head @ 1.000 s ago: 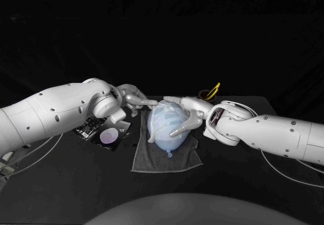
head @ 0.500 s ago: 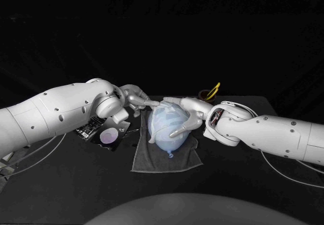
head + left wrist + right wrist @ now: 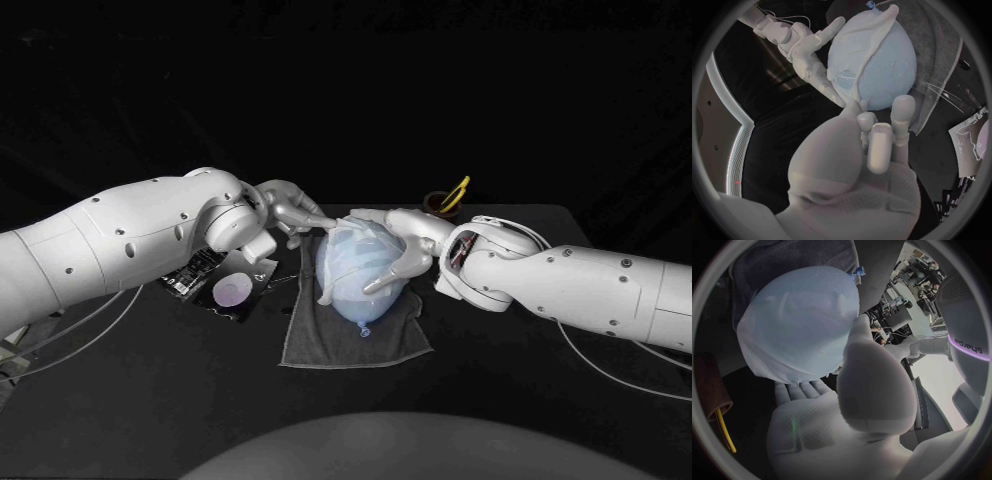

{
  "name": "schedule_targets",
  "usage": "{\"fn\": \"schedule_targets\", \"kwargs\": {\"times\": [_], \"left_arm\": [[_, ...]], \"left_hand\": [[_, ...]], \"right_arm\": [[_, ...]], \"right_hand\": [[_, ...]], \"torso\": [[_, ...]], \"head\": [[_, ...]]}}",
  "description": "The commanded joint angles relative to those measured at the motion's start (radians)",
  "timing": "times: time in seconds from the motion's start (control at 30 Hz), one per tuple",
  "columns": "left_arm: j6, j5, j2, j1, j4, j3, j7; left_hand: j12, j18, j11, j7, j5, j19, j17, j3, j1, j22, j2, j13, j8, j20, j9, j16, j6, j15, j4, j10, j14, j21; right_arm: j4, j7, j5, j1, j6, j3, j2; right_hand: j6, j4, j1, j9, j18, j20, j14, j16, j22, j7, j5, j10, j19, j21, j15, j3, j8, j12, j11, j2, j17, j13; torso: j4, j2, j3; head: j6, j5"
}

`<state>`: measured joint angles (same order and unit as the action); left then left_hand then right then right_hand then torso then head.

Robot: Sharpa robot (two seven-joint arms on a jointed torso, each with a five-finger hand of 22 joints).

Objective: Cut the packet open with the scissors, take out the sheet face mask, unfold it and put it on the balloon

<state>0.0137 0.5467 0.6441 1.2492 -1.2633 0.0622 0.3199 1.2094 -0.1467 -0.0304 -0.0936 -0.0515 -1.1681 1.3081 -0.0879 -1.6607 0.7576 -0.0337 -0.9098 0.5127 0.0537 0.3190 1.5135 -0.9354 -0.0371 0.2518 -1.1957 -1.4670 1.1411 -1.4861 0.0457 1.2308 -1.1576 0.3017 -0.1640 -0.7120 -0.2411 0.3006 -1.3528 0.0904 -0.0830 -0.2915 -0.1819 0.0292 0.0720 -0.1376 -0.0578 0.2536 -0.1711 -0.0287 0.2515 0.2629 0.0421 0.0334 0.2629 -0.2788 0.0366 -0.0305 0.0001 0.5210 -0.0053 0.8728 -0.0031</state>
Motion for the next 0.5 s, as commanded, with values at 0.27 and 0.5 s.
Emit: {"fn": "schedule_targets", "kwargs": {"times": [0.27,0.5], "left_arm": [[0.001,-0.059,0.005,0.001,-0.005,-0.001,-0.029],[-0.055,-0.064,0.011,0.001,-0.006,-0.001,-0.043]], "left_hand": [[-0.004,-0.008,0.018,-0.011,0.001,0.014,0.118,-0.347,0.043,0.020,0.148,-0.042,0.063,-0.002,0.095,0.013,0.006,-0.006,0.017,-0.054,-0.063,0.026],[0.025,-0.004,0.020,0.000,-0.005,0.003,0.136,-0.688,0.213,0.051,0.255,-0.101,0.121,-0.005,0.201,0.018,0.020,-0.014,-0.092,-0.091,-0.070,0.059]], "right_arm": [[0.004,-0.021,0.019,0.004,-0.032,-0.002,0.001],[0.002,-0.024,0.021,0.005,-0.033,-0.002,-0.001]], "right_hand": [[-0.008,0.002,-0.010,0.002,0.016,-0.003,0.002,-0.002,0.000,-0.159,-0.001,0.005,0.002,-0.004,0.008,-0.007,0.004,-0.002,0.003,0.006,-0.002,-0.001],[-0.010,0.002,-0.012,0.003,0.017,-0.003,0.004,-0.003,0.000,-0.159,-0.001,0.005,0.001,-0.005,0.009,-0.009,0.005,-0.002,0.003,0.008,-0.002,-0.001]], "torso": [[0.0007,0.000,-0.0010],[0.0002,0.000,-0.0004]], "head": [[0.000,0.004],[0.000,0.009]]}}
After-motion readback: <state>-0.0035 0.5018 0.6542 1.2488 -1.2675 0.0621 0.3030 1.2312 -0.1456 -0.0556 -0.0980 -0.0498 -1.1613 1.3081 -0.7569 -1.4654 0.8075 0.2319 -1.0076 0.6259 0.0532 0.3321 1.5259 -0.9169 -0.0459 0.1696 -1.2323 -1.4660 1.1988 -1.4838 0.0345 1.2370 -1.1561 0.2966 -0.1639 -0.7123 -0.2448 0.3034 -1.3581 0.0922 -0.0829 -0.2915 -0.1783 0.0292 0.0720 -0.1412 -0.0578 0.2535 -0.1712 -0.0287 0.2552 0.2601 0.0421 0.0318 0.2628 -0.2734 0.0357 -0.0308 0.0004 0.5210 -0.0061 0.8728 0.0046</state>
